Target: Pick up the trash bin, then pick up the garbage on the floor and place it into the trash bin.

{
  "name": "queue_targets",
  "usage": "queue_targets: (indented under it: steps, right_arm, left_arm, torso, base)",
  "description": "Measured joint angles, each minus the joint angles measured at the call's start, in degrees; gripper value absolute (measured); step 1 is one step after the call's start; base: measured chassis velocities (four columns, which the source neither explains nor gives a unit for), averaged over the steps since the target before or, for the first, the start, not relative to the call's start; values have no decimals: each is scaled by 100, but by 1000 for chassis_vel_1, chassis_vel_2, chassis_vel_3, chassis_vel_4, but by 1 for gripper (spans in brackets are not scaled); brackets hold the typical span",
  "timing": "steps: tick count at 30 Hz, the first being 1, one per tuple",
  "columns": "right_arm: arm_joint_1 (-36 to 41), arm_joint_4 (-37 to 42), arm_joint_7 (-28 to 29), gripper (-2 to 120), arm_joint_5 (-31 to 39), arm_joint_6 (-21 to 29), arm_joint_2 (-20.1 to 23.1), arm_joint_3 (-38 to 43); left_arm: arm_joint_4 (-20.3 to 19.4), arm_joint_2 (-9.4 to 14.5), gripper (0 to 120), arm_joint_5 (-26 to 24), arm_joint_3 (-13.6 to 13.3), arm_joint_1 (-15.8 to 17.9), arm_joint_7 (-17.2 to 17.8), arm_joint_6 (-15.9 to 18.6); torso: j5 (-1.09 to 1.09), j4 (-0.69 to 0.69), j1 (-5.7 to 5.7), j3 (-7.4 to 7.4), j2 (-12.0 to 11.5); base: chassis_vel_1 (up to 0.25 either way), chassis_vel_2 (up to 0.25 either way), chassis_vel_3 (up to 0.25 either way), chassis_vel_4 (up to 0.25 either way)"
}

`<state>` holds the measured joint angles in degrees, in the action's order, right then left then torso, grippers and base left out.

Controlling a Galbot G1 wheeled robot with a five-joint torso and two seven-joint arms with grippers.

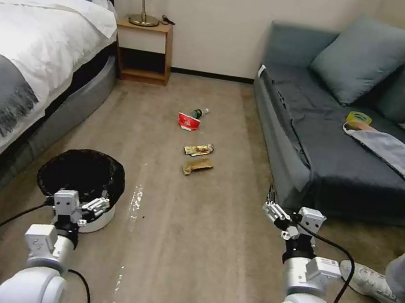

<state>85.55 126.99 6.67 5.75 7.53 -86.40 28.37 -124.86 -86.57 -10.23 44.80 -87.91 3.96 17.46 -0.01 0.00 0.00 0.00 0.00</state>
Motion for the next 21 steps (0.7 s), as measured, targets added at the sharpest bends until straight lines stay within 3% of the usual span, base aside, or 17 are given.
queue_targets:
  steps: [2, 4, 6, 8, 10, 12, 13, 17, 18, 21]
  right_arm:
    - [14, 16, 4, 100, 1, -5, 6, 4]
    - [17, 20, 6, 100, 2, -6, 8, 5]
    - [25, 25, 9, 100, 3, -11, 9, 5]
    - [25, 25, 9, 100, 3, -11, 9, 4]
    - [25, 26, 10, 100, 5, -15, 9, 2]
    - [24, 26, 10, 100, 12, -21, 15, 3]
    - [24, 26, 10, 100, 12, -21, 15, 3]
    - [24, 26, 10, 100, 31, -31, 30, 10]
    - [24, 26, 10, 100, 31, -31, 30, 10]
    - [16, 24, 10, 100, 43, -35, 27, 15]
  left_arm:
    - [39, 108, 100, -347, 272, 186, 419, 333]
    - [64, 137, 100, -448, 332, 243, 537, 429]
    - [311, 329, 100, -1087, 600, 593, 1157, 1111]
    - [380, 377, 100, -1224, 629, 665, 1272, 1226]
    - [790, 570, 99, -1862, 752, 1078, 1718, 1652]
    - [1248, 754, 99, -2244, 804, 1489, 1969, 1794]
    - [1248, 754, 99, -2244, 804, 1489, 1969, 1794]
    - [2130, 1156, 98, -2901, 758, 2159, 2288, 1944]
    - [2130, 1156, 98, -2901, 758, 2159, 2288, 1944]
    - [2609, 1333, 98, -3211, 640, 2438, 2449, 2046]
  torso:
    - [2, 0, 0, 0, 0]
    - [1, 0, 0, 0, 0]
    - [0, 0, 0, 0, 0]
    - [0, 0, 0, 0, 0]
    - [0, 0, 0, 0, 0]
    - [-2, -1, 0, 1, 0]
    - [-2, -1, 0, 1, 0]
    - [-2, -1, 0, 1, 0]
    - [-2, -1, 0, 1, 0]
    - [1, 0, 0, 1, 0]
  base:
    - [0, 0, 0, 0]
    - [0, 0, 0, 0]
    - [0, 0, 0, 0]
    - [0, 0, 0, 0]
    - [0, 0, 0, 0]
    - [0, 0, 0, 0]
    - [0, 0, 0, 0]
    - [0, 0, 0, 0]
    - [0, 0, 0, 0]
    - [0, 0, 0, 0]
